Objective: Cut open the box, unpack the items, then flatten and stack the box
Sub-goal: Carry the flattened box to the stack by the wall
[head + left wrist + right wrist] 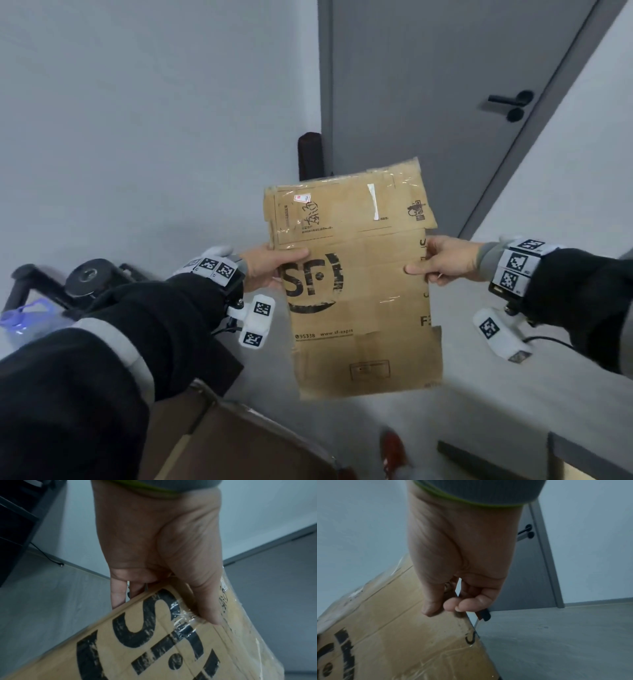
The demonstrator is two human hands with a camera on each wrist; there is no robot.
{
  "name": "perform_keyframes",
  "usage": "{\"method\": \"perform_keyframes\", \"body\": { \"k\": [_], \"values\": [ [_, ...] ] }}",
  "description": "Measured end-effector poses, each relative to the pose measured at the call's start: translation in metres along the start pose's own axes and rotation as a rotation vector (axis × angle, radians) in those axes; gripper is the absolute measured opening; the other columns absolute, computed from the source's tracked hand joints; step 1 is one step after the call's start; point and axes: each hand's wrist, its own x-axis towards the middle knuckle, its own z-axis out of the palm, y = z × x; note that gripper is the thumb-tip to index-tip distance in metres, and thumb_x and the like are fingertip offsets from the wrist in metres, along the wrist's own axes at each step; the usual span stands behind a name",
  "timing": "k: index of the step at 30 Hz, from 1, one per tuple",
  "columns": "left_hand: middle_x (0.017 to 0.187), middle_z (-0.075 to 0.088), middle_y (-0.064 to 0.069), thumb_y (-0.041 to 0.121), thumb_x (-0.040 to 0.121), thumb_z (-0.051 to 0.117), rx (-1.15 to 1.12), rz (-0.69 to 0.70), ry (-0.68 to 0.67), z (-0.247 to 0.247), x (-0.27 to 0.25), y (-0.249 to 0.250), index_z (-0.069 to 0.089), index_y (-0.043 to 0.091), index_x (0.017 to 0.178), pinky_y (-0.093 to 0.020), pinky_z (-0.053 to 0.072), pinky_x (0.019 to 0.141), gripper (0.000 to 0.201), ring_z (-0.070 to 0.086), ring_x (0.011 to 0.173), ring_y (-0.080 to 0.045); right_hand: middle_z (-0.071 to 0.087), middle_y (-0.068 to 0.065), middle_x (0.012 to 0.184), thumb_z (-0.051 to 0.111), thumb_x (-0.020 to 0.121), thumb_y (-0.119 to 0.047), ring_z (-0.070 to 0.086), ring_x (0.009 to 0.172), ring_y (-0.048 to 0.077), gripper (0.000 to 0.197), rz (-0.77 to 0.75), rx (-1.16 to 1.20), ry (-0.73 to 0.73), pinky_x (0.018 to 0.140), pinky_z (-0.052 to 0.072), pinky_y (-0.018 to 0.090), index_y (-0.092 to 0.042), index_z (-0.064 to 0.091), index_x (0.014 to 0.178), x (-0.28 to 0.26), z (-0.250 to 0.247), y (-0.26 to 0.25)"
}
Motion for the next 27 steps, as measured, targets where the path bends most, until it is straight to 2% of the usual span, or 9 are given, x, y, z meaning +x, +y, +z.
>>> {"method": "perform_keyframes", "body": {
  "k": [3, 5, 8, 11, 15, 18, 22, 24, 27],
  "values": [
    [0.122, 0.072, -0.008, 0.063, 0.074, 0.073, -0.108, -0.009, 0.122, -0.027, -0.003, -0.005, 0.058, 0.016, 0.133, -0.057, 0.046, 0.106, 0.077, 0.066, 0.118, -0.028, 0.055, 0.004, 0.084, 0.077, 0.084, -0.021, 0.051, 0.052, 0.009, 0.040, -0.048, -0.072, -0.059, 0.053, 0.048, 0.023, -0.015, 0.055, 0.117, 0.040, -0.001, -0.038],
    [0.123, 0.072, -0.006, 0.068, 0.078, 0.064, -0.156, -0.022, 0.198, -0.038, -0.001, -0.001, 0.058, 0.017, 0.132, -0.055, 0.045, 0.107, 0.074, 0.066, 0.118, -0.026, 0.057, 0.005, 0.085, 0.076, 0.084, -0.021, 0.052, 0.053, 0.009, 0.039, -0.062, -0.120, -0.095, 0.053, 0.048, 0.023, -0.013, 0.054, 0.115, 0.067, -0.003, -0.055],
    [0.120, 0.074, -0.005, 0.057, 0.095, 0.052, -0.269, -0.012, 0.335, -0.049, 0.012, 0.005, 0.059, 0.017, 0.128, -0.049, 0.049, 0.104, 0.052, 0.067, 0.116, -0.023, 0.058, 0.004, 0.089, 0.075, 0.086, -0.021, 0.053, 0.057, 0.009, 0.036, -0.098, -0.154, -0.187, 0.057, 0.050, 0.023, -0.017, 0.053, 0.114, 0.104, -0.011, -0.077],
    [0.120, 0.073, -0.011, 0.047, 0.100, 0.051, -0.371, -0.009, 0.422, -0.057, 0.029, 0.012, 0.061, 0.013, 0.126, -0.050, 0.051, 0.101, 0.044, 0.068, 0.114, -0.027, 0.058, 0.002, 0.087, 0.073, 0.088, -0.021, 0.052, 0.058, 0.010, 0.035, -0.127, -0.187, -0.272, 0.060, 0.051, 0.025, -0.015, 0.055, 0.117, 0.139, -0.019, -0.093],
    [0.124, 0.070, -0.016, 0.037, 0.101, 0.053, -0.502, -0.029, 0.496, -0.059, 0.062, 0.029, 0.057, 0.009, 0.131, -0.051, 0.051, 0.101, 0.041, 0.068, 0.114, -0.031, 0.062, 0.005, 0.092, 0.073, 0.087, -0.022, 0.057, 0.067, 0.014, 0.031, -0.153, -0.245, -0.341, 0.067, 0.055, 0.029, -0.015, 0.056, 0.112, 0.188, -0.043, -0.110],
    [0.126, 0.070, -0.015, 0.033, 0.099, 0.058, -0.532, -0.048, 0.549, -0.065, 0.077, 0.034, 0.054, 0.008, 0.136, -0.054, 0.047, 0.106, 0.045, 0.066, 0.118, -0.032, 0.063, 0.005, 0.097, 0.074, 0.087, -0.023, 0.059, 0.070, 0.015, 0.040, -0.184, -0.264, -0.373, 0.066, 0.055, 0.029, -0.022, 0.051, 0.119, 0.213, -0.057, -0.121],
    [0.121, 0.071, -0.017, 0.022, 0.094, 0.068, -0.542, -0.065, 0.675, -0.086, 0.098, 0.049, 0.049, 0.006, 0.139, -0.058, 0.053, 0.096, 0.052, 0.069, 0.113, -0.034, 0.065, 0.009, 0.111, 0.072, 0.088, -0.027, 0.060, 0.076, 0.018, 0.052, -0.203, -0.277, -0.436, 0.065, 0.054, 0.029, -0.031, 0.042, 0.129, 0.251, -0.071, -0.145],
    [0.116, 0.073, -0.016, 0.016, 0.093, 0.069, -0.543, -0.066, 0.723, -0.099, 0.103, 0.051, 0.049, 0.006, 0.135, -0.054, 0.058, 0.086, 0.047, 0.071, 0.106, -0.033, 0.066, 0.007, 0.108, 0.072, 0.088, -0.027, 0.061, 0.079, 0.018, 0.052, -0.217, -0.297, -0.439, 0.065, 0.054, 0.029, -0.031, 0.041, 0.129, 0.267, -0.070, -0.161],
    [0.111, 0.075, -0.014, 0.010, 0.093, 0.067, -0.481, -0.081, 0.758, -0.116, 0.113, 0.047, 0.058, 0.007, 0.125, -0.053, 0.058, 0.084, 0.033, 0.071, 0.102, -0.030, 0.065, 0.003, 0.097, 0.072, 0.088, -0.023, 0.062, 0.074, 0.016, 0.048, -0.251, -0.334, -0.401, 0.061, 0.053, 0.027, -0.026, 0.042, 0.125, 0.292, -0.065, -0.183]
  ]
}}
